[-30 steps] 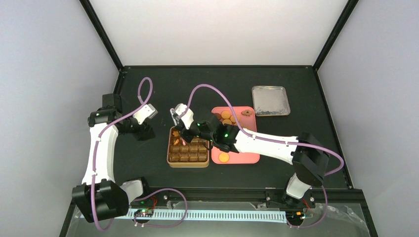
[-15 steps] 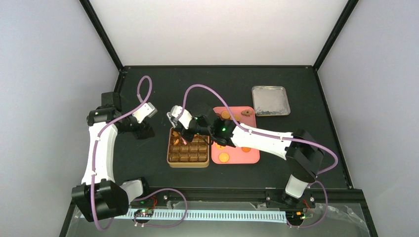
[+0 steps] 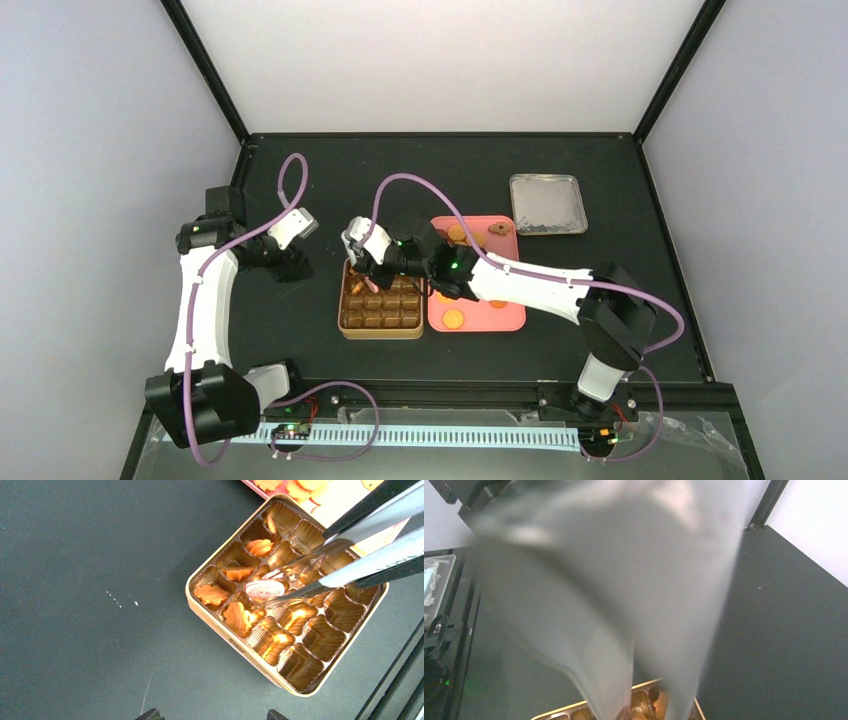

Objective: Pack the cookies
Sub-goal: Place the fake cookies in the empty pocket of the box.

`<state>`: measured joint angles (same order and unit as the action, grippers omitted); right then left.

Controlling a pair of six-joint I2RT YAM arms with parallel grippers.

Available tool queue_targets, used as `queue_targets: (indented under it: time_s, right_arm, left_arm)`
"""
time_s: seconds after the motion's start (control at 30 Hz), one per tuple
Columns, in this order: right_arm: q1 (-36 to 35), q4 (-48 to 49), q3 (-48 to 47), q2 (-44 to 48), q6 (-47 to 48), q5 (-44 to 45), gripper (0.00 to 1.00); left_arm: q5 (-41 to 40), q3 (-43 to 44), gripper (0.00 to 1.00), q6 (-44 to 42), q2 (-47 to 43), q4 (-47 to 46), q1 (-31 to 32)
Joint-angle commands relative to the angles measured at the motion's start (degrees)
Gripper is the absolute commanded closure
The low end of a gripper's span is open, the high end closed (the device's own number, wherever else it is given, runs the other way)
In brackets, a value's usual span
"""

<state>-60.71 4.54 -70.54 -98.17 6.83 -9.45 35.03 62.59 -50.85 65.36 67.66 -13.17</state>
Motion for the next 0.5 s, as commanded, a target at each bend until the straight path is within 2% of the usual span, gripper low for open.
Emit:
queue_targets:
  time_s: [0.0, 0.3, 0.47]
  right_arm:
    - [0.0, 2.3, 0.8, 3.0, -1.4, 1.0, 0.72]
    - [0.0, 8.2, 5.4, 9.7, -5.6, 6.7, 0.71]
    - [0.1, 9.8, 7.0, 10.0, -8.2, 8.2, 0.73]
  left_arm:
    - [-0.1, 2.2, 0.44, -1.3, -0.3, 1.2, -0.5]
    - [0.3, 2.4, 0.44, -1.3, -0.3, 1.4, -0.5]
    - [0.6, 2.1, 0.44, -1.4, -0.2, 1.4, -0.5]
